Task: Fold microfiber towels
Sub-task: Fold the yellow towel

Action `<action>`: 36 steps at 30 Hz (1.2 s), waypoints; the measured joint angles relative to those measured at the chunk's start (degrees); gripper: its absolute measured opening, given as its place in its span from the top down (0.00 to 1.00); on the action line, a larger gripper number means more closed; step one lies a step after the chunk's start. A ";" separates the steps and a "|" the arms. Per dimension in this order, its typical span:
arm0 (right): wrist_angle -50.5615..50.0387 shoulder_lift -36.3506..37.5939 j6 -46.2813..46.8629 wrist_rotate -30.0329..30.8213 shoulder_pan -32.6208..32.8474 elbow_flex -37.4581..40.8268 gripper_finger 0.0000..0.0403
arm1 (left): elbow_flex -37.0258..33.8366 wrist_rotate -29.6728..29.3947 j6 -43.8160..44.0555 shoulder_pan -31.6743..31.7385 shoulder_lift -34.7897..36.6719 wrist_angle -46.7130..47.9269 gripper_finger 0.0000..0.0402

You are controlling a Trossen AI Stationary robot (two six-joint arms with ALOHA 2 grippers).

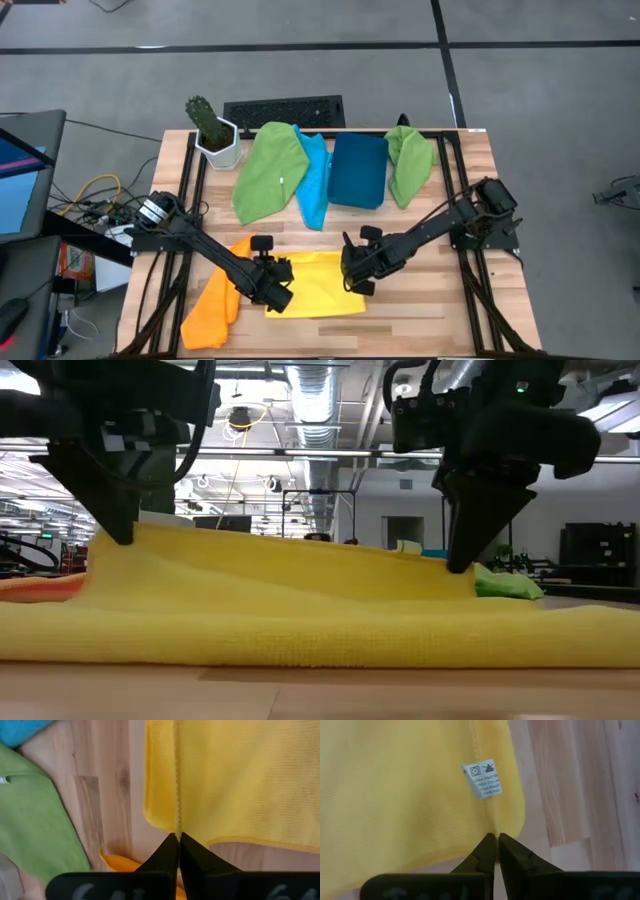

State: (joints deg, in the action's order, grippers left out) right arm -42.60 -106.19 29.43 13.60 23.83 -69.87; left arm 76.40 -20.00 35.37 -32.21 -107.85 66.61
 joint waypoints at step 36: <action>25.39 16.97 6.43 24.63 11.67 9.48 0.65 | -6.10 -28.29 23.38 -10.44 26.67 -13.88 0.66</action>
State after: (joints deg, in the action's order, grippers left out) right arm -17.21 -89.22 35.86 38.23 35.50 -60.39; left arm 70.30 -48.29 58.75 -42.64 -81.18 52.72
